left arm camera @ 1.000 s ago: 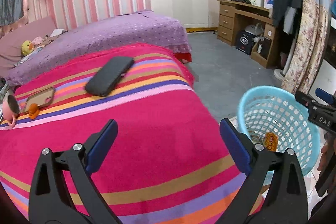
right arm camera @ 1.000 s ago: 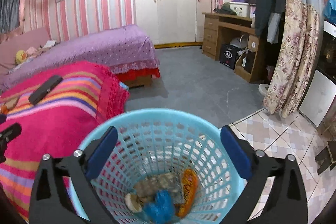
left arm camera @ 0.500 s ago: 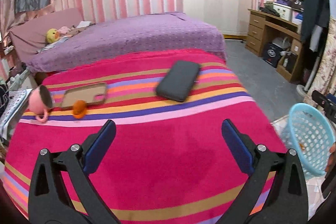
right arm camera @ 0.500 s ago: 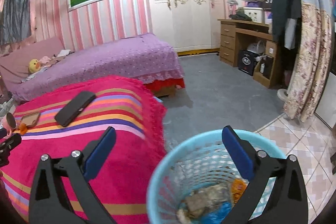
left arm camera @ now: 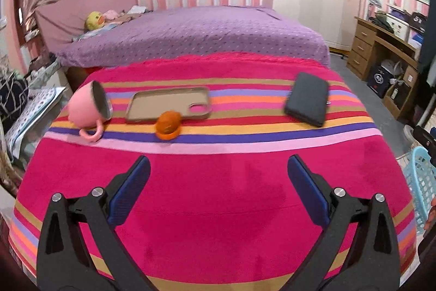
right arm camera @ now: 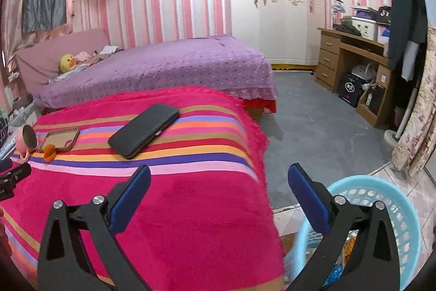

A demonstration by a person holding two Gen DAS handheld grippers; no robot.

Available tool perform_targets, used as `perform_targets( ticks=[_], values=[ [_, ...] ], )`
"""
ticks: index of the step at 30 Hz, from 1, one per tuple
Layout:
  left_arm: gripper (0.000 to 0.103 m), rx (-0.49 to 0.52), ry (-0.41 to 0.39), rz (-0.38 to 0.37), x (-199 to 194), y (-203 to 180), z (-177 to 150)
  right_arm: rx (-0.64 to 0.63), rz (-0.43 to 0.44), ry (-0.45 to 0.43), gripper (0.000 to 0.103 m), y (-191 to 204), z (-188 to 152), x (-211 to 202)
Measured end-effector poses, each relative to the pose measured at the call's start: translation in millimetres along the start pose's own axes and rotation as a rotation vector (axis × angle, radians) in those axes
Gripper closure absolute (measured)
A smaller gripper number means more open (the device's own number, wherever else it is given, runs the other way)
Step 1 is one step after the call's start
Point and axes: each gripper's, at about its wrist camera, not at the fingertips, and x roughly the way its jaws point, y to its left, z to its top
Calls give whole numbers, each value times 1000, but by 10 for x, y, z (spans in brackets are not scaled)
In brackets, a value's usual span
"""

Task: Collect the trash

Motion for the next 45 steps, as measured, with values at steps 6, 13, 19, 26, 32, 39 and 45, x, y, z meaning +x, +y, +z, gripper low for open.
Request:
perform_targets(
  ticks=[6, 13, 19, 26, 32, 39, 45],
  values=[
    [6, -36, 23, 49, 165, 404, 18, -54, 28, 32, 5, 357, -42, 168],
    [6, -89, 68, 91, 526, 913, 117, -90, 43, 70, 5, 589, -12, 450],
    [7, -111, 91, 97, 818, 1013, 203, -77, 73, 112, 5, 730, 46, 721],
    [26, -27, 96, 45, 1038, 694, 343, -121, 52, 118, 5, 829, 83, 855],
    [54, -28, 127, -4, 1211, 662, 413, -115, 58, 128, 5, 835, 104, 936],
    [75, -44, 116, -27, 1220, 701, 451, -129, 58, 131, 5, 897, 121, 978],
    [76, -71, 80, -42, 1038, 788, 469, -147, 51, 118, 5, 989, 113, 927]
  ],
)
